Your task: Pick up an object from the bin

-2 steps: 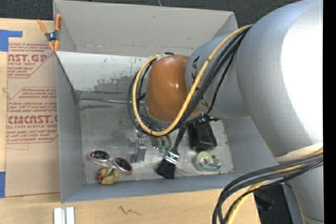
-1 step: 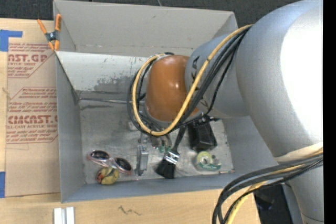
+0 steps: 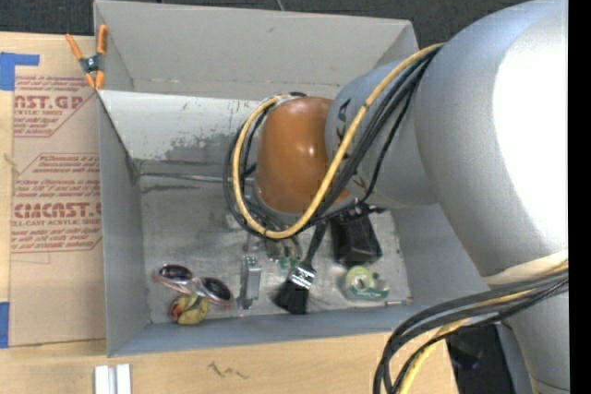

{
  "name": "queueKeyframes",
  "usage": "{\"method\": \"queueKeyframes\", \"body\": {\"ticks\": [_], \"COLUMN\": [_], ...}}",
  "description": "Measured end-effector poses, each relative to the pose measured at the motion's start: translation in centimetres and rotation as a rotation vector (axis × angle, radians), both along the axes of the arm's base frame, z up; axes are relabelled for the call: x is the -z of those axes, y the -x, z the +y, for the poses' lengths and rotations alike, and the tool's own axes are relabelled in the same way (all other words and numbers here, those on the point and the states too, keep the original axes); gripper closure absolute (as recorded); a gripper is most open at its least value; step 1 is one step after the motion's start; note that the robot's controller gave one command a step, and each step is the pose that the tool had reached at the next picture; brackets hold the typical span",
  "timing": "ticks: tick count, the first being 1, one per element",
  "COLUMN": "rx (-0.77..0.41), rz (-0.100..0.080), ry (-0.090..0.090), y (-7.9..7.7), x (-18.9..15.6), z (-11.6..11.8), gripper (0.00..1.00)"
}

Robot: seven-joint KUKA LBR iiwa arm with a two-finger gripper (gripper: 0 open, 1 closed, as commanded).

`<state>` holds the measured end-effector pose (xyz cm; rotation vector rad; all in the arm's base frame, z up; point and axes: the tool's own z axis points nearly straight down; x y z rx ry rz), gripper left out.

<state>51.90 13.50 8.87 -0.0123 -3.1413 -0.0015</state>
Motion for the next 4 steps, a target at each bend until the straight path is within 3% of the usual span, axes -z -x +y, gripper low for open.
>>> {"method": "queueKeyframes", "body": {"ticks": [1, 2, 3, 4], "rx": [0.015, -0.012, -0.093, -0.136], "rz": [-0.002, -0.020, -0.021, -0.003], "ry": [-0.001, -0.001, -0.002, 0.000], "y": [1.9, 2.7, 2.9, 1.6], "x": [1.6, 1.5, 1.5, 1.5], "z": [-0.7, 1.7, 8.8, 8.2], "gripper": [0.00, 0.00, 0.00, 1.00]}}
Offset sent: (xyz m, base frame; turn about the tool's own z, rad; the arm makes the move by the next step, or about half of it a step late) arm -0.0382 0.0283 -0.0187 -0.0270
